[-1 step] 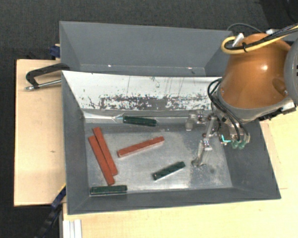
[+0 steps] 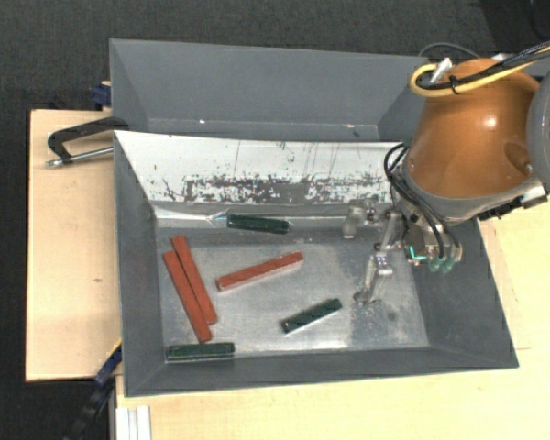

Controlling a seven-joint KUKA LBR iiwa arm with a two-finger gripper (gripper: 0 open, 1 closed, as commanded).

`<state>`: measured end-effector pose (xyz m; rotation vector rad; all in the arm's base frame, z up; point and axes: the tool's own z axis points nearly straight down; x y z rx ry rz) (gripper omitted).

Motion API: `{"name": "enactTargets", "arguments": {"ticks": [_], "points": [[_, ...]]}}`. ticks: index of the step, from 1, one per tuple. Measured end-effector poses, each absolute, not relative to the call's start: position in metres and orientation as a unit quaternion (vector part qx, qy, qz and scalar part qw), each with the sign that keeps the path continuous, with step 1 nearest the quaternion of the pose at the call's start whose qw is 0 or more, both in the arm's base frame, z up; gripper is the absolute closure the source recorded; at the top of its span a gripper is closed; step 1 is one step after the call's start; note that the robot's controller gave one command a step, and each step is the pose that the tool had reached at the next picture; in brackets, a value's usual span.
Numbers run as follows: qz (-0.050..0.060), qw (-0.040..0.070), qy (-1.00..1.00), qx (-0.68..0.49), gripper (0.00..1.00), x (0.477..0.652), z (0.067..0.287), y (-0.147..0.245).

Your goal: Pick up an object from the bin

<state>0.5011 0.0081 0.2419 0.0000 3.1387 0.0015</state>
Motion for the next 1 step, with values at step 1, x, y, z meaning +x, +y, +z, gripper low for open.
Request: {"name": "enactTargets", "arguments": {"ticks": [1], "points": [[0.000, 0.004, 1.000, -0.031, 0.00, 0.5007, 0.1855, 0.0339]]}}
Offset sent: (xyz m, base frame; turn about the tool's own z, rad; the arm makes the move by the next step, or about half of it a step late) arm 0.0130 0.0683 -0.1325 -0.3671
